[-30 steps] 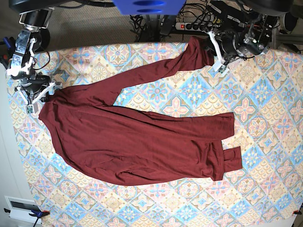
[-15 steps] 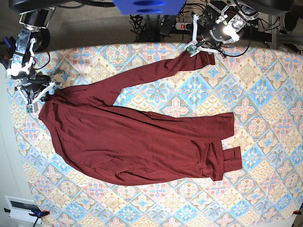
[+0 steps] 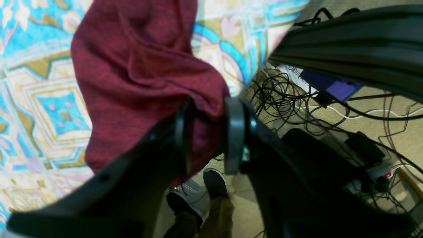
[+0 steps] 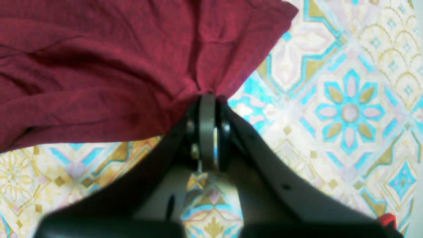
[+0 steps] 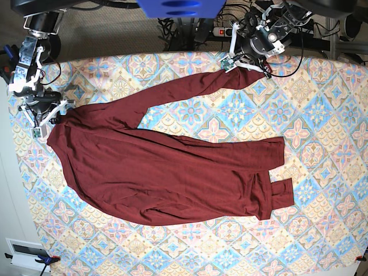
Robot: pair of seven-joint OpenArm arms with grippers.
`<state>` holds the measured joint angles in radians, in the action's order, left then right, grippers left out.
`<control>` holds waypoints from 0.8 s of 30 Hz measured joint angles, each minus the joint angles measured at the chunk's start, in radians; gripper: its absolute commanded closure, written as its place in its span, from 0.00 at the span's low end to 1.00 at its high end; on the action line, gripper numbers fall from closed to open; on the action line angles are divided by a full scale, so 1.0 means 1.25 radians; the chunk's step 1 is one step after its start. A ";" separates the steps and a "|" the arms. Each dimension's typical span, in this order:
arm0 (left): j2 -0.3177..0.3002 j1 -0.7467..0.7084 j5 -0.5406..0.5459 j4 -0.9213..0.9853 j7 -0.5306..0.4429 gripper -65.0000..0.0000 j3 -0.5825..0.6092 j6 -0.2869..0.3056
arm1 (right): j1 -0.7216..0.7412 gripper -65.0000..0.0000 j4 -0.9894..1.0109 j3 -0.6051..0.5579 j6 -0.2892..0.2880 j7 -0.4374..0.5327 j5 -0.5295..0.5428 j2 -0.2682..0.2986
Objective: Layout the t-shirt on the table in an organized manner, then fold the t-shirt properly
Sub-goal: 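Regrasp the maroon sleeve cuff with the left gripper and lift it, then pull the sleeve straight with the left gripper and lay it flat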
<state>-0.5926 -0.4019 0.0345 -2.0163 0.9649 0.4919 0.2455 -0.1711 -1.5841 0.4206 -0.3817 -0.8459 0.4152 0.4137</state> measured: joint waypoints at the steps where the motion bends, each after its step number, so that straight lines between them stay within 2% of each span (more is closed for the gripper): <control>1: 0.000 0.000 0.000 0.000 0.000 0.80 0.000 0.000 | 0.001 1.00 0.000 0.000 0.000 0.000 0.000 0.000; 6: 0.000 0.000 0.004 0.000 0.000 0.88 0.000 0.001 | 0.000 1.00 0.000 0.000 0.000 0.000 0.000 0.000; 9: 0.000 0.000 0.006 0.000 -0.004 1.00 0.000 0.002 | 0.000 1.00 0.000 0.000 0.000 0.000 0.000 0.000; 15: 0.000 0.000 0.000 0.000 -0.009 1.00 -0.008 -0.004 | 0.000 1.00 0.000 0.000 0.000 0.000 0.000 0.000; 18: 0.004 -0.002 0.100 0.000 -0.006 1.00 -0.079 0.000 | 0.000 1.00 0.000 0.000 0.000 0.000 0.000 0.000; 24: 0.000 0.000 0.458 0.002 0.004 1.00 -0.350 -0.005 | 0.001 1.00 0.000 0.001 0.000 0.000 -0.001 0.000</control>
<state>-0.5930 -0.4015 0.6071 -2.0140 0.9699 0.0544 0.2386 -0.1703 -1.5841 0.4217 -0.3817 -0.8463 0.4145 0.4133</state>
